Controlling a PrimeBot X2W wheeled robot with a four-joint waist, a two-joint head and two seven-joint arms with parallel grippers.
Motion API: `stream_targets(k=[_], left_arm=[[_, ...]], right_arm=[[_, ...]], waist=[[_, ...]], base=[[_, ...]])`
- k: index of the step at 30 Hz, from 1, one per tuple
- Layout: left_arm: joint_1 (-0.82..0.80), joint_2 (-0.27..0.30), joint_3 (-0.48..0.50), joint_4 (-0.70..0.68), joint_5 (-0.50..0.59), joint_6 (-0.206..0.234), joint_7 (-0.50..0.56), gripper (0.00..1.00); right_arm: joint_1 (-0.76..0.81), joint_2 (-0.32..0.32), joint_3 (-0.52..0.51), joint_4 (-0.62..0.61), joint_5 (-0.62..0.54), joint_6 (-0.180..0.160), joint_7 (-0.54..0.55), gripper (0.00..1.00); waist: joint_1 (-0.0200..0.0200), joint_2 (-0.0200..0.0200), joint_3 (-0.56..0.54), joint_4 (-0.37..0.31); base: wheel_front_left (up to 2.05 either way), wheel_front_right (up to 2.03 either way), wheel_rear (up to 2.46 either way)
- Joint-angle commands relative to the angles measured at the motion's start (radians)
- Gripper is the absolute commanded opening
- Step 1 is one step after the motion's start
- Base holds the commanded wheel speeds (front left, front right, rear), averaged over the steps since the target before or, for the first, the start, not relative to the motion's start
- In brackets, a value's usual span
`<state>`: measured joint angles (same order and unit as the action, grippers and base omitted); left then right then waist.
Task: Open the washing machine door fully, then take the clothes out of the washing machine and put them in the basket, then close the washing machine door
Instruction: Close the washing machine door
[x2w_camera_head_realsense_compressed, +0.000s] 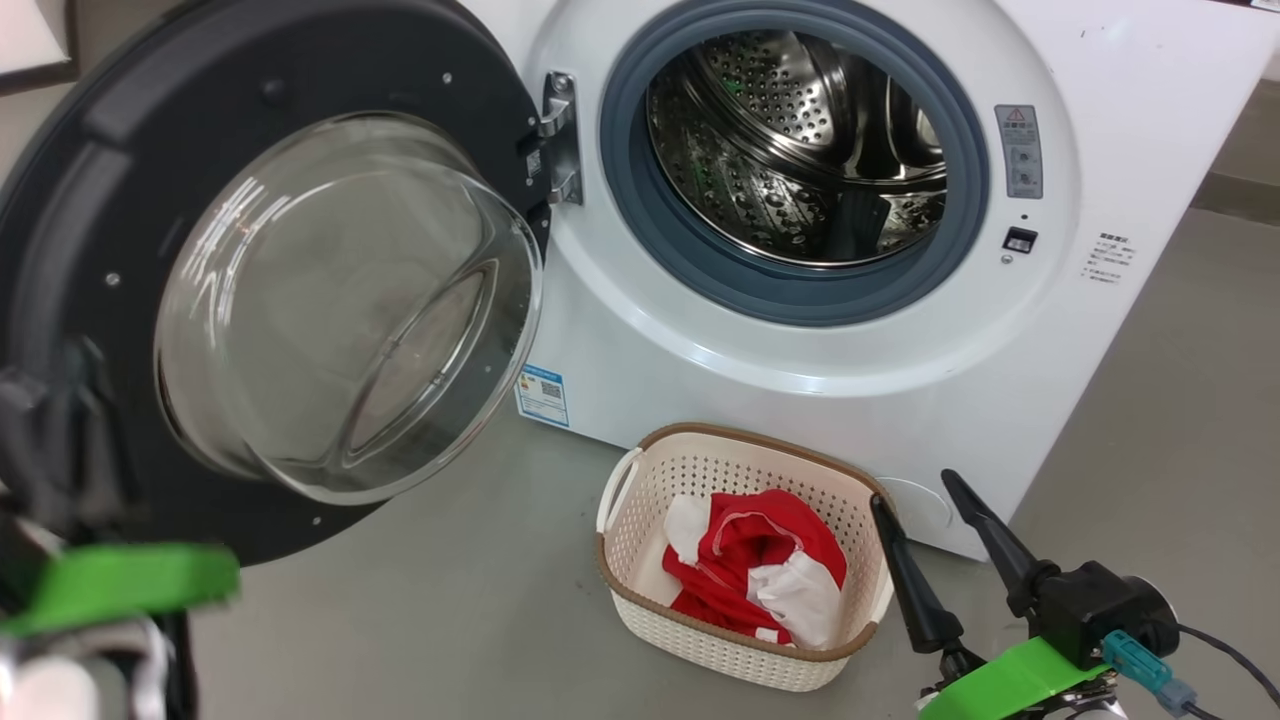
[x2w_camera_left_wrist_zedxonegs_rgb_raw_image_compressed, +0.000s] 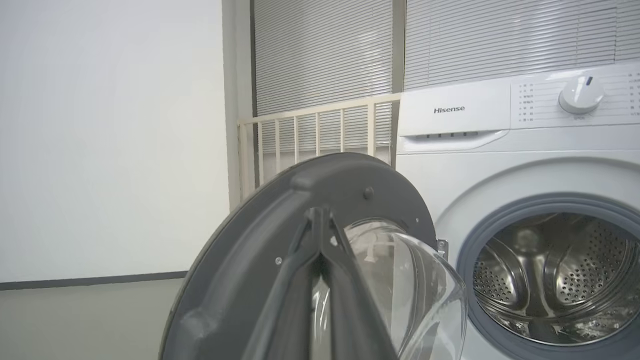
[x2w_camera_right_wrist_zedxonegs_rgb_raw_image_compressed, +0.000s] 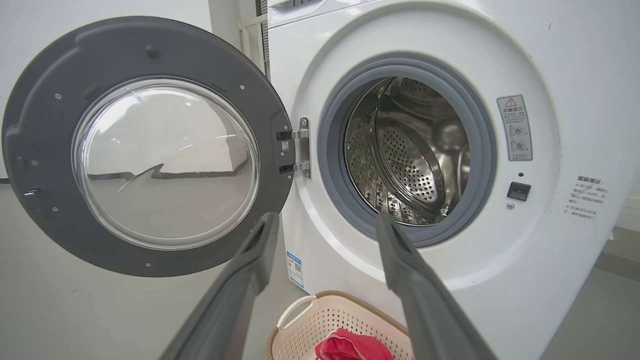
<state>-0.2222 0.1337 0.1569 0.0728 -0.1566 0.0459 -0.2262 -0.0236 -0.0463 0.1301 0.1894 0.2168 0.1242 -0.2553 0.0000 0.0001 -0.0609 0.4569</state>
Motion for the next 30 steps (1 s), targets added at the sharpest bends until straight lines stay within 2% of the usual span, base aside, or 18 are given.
stream_targets(k=[1, 7, 9, 16, 25, 28, 30], left_arm=[[-0.092, 0.024, 0.053, -0.035, -0.027, 0.015, 0.013, 0.0], [-0.244, 0.05, 0.131, 0.005, -0.11, 0.046, 0.059, 0.0], [-0.3, 0.078, 0.169, 0.051, -0.141, 0.053, 0.074, 0.0], [-0.479, 0.207, 0.245, 0.285, -0.197, 0.055, 0.119, 0.0], [-0.659, 0.273, 0.379, 0.64, -0.366, 0.084, 0.258, 0.0], [-0.702, 0.292, 0.412, 0.741, -0.423, 0.077, 0.329, 0.0], [-0.737, 0.303, 0.434, 0.823, -0.484, 0.043, 0.432, 0.0]], right_arm=[[-0.027, -0.004, 0.009, -0.021, -0.014, 0.007, -0.006, 1.0], [-0.03, -0.004, 0.005, -0.02, -0.019, 0.007, -0.006, 1.0], [-0.033, -0.006, 0.006, -0.02, -0.02, 0.007, -0.006, 1.0], [-0.041, -0.025, 0.003, -0.021, -0.023, 0.007, -0.006, 1.0], [-0.047, -0.04, 0.006, -0.024, -0.024, 0.007, -0.006, 1.0], [-0.052, -0.045, 0.01, -0.023, -0.023, 0.007, -0.006, 1.0], [-0.054, -0.048, 0.017, -0.021, -0.02, 0.007, -0.006, 1.0]], waist=[[0.0, -0.0001, 0.004, -0.009], [0.0, -0.0001, 0.014, -0.035], [0.0, -0.0001, 0.022, -0.046], [0.0, -0.0001, 0.049, -0.081], [0.0, -0.0001, 0.071, -0.109], [0.0, -0.0001, 0.076, -0.118], [0.0, -0.0001, 0.08, -0.127]], base=[[0.0, 0.0, 0.0], [0.0, 0.0, 0.0], [0.0, 0.0, 0.0], [0.0, 0.0, 0.0], [0.0, 0.0, 0.0], [0.0, 0.0, 0.0], [0.0, 0.0, 0.0]])
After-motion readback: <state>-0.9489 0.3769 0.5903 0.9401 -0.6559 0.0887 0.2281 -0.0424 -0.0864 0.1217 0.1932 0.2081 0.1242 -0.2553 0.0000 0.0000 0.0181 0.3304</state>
